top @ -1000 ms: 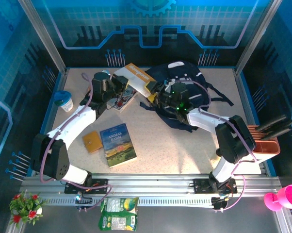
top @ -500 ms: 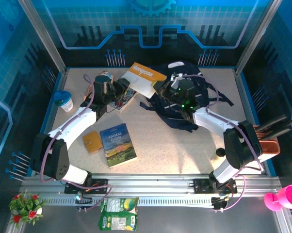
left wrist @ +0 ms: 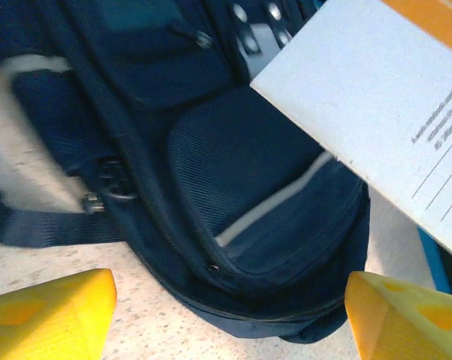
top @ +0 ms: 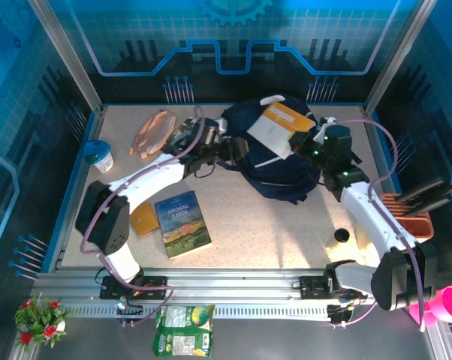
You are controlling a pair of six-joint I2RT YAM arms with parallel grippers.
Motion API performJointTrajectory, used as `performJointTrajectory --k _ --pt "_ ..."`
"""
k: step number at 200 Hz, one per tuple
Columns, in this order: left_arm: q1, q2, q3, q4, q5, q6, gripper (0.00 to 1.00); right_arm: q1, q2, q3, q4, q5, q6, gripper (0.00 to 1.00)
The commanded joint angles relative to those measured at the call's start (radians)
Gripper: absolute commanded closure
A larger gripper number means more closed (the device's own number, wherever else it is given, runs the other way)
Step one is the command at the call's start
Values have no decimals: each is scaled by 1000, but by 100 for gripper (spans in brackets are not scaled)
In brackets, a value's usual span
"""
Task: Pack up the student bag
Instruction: Open the student bag at the top-center of the table.
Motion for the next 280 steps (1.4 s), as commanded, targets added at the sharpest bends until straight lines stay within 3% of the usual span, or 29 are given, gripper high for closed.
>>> performJointTrajectory --k 1,62,135,209,222,237,280 --pt "-50 87 124 -91 -19 229 18 -59 -67 0 -169 67 -100 100" --pt "-167 400 518 -327 -47 520 23 -188 -148 60 -384 134 -147 100" --pt "-205 654 815 -467 -72 634 32 -257 -179 37 -420 124 -127 100" --pt "-209 722 877 -476 -247 614 63 -273 -188 52 -428 115 -131 100" --pt "-209 720 885 -472 -274 604 76 -273 -189 63 -441 126 -136 100" --pt "-209 708 904 -477 -293 601 85 -277 -191 83 -471 161 -148 100" --pt "-202 602 893 -439 -289 573 97 -279 -226 146 -597 313 -189 100"
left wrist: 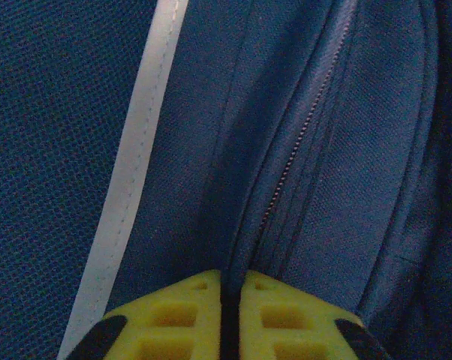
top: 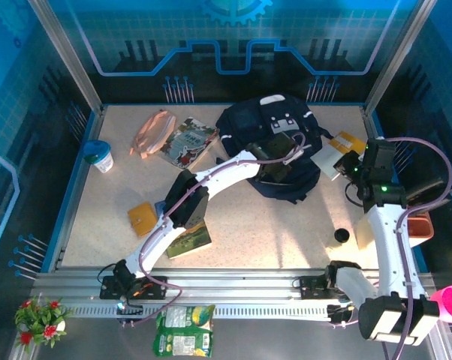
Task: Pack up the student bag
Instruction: Open the student bag at the top-center of the table, then place the book in the student bag.
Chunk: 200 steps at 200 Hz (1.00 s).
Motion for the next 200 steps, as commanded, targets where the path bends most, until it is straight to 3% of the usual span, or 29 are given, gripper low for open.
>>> performJointTrajectory --k 1,21,57,102,141,167,200 --pt "17 -100 23 16 -53 -40 98 -16 -37 64 -94 114 -41 100" --pt "26 -156 -2 53 -63 -94 100 -17 -57 68 -137 175 -47 100" --pt "43 -228 -13 100 -224 -179 100 -17 -82 77 -179 234 -54 100" --pt "56 -319 -60 211 -160 -215 100 -17 -67 30 -62 -50 -35 100" --pt "76 -343 -36 231 -135 -316 100 -10 -9 -65 145 -294 103 100" --pt "78 -344 -27 246 -104 -337 100 25 39 -146 305 -350 207 100" --pt "83 -342 -17 237 -77 -353 100 104 127 -227 524 -314 344 100"
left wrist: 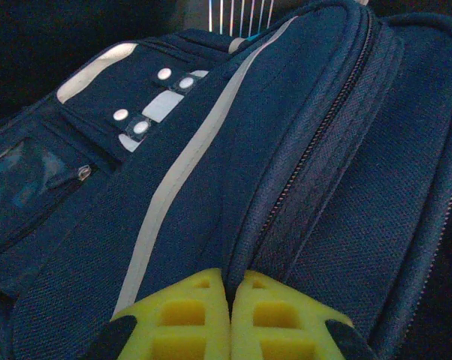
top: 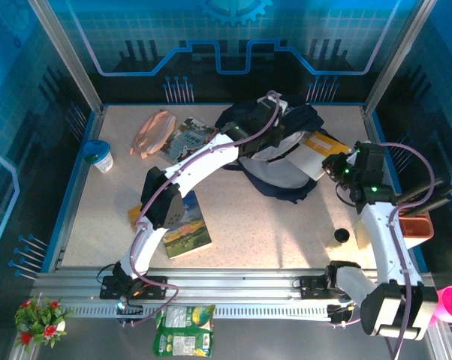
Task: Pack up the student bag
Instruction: Place the book in the student bag.
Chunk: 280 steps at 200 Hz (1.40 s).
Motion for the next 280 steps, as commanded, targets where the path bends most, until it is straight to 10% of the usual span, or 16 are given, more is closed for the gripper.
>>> performJointTrajectory --k 1,106,151,238,280 --pt "11 -90 40 93 18 -69 100 47 58 -37 243 -33 145 100" --pt "64 -114 13 49 175 -180 100 251 542 52 497 322 397 100" --pt "87 -123 -9 64 234 -227 100 278 734 181 572 250 433 95" --pt "136 -142 -88 126 329 -316 100 220 666 151 436 121 371 34" --pt "136 -130 -128 143 365 -315 100 178 425 21 249 207 275 28"
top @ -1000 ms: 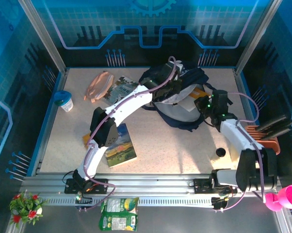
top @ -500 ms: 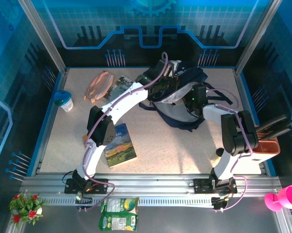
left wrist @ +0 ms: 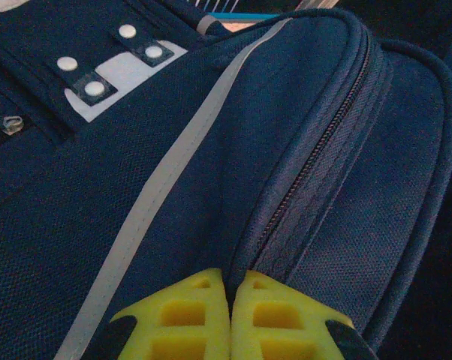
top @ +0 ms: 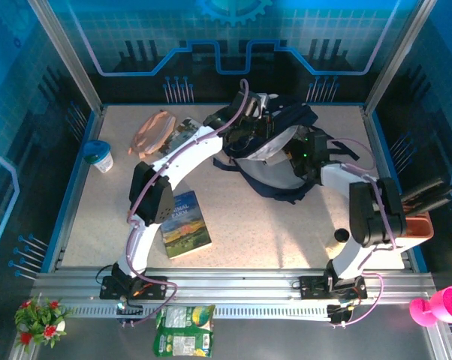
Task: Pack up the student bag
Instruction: Place the book in the student bag, then close the student bag at the top-center of the table.
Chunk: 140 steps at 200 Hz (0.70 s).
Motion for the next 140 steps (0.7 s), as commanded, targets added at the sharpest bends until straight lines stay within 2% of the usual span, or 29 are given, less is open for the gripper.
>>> performJointTrajectory --k 1,33,47,61,76,96,140 --pt "16 -74 -15 81 29 -41 100 -26 -145 -61 -148 59 -77 28" --pt "10 -57 -52 96 106 -28 100 -43 -330 -98 -329 194 -158 22" --pt "1 -53 -74 92 119 -12 93 -43 -406 -91 -396 256 -191 20" --pt "-8 -56 -97 82 120 -4 79 -47 -464 -61 -490 320 -209 18" --pt "-8 -74 -128 67 111 -10 60 -47 -493 -24 -562 371 -248 18" --pt "3 -128 -207 56 80 -19 42 -45 -505 39 -587 369 -310 17" --pt "78 -350 -529 77 54 -123 20 17 -426 117 -554 260 -427 15"
